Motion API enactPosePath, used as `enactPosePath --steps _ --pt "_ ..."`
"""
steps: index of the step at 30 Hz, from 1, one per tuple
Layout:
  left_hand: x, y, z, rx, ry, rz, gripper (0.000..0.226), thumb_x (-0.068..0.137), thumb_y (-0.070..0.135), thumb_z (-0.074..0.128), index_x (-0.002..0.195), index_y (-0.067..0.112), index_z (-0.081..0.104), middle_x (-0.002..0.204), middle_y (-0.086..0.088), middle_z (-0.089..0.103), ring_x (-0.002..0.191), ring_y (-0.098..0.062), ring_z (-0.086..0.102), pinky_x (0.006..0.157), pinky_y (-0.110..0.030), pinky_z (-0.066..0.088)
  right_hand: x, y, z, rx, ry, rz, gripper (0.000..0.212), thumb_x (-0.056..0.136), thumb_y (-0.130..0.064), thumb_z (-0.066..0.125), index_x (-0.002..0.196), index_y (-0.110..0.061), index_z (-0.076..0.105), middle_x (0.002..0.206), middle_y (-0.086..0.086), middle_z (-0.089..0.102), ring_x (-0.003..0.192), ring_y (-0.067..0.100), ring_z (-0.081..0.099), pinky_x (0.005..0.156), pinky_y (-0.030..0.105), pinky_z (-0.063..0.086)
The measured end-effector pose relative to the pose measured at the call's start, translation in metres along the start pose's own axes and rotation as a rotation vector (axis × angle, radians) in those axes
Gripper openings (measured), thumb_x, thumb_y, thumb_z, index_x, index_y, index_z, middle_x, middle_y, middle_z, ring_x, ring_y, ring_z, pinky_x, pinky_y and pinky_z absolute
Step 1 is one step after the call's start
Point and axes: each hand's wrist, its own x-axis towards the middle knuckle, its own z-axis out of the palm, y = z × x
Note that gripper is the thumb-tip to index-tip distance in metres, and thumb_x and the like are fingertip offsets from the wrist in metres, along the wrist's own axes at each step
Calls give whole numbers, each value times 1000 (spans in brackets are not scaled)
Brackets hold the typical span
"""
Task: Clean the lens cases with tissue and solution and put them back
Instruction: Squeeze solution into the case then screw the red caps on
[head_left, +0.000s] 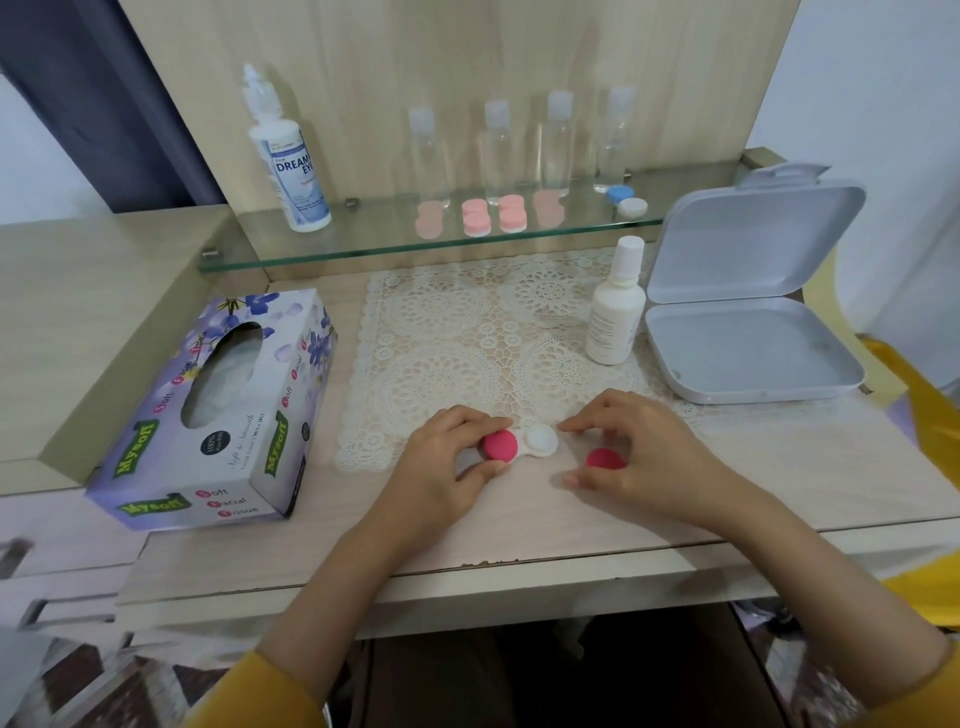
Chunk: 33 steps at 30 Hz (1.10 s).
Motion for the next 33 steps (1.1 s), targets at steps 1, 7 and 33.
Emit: enactPosePath --steps 1,7,33 --pt "0 0 0 -3 2 -7 41 76 26 64 115 14 63 98 8 57 92 -6 53 87 -23 42 -3 1 -1 -9 -11 4 46 64 -42 79 106 -26 67 93 -9 56 84 5 49 75 20 35" --pt "-3 0 1 -11 7 -2 54 75 44 59 120 14 60 101 5 59 93 -6 54 88 -28 43 -12 4 1 -52 -27 -21 28 74 -19 73 101 -24 69 81 -19 43 71 -7 41 67 13 30" --pt "1 -3 7 38 46 24 33 75 26 64 104 12 69 92 1 60 87 -4 49 82 -6 34 24 -30 3 -190 -137 -96 17 80 -20 64 95 -13 66 83 -2 51 74 11 43 65 21 33"
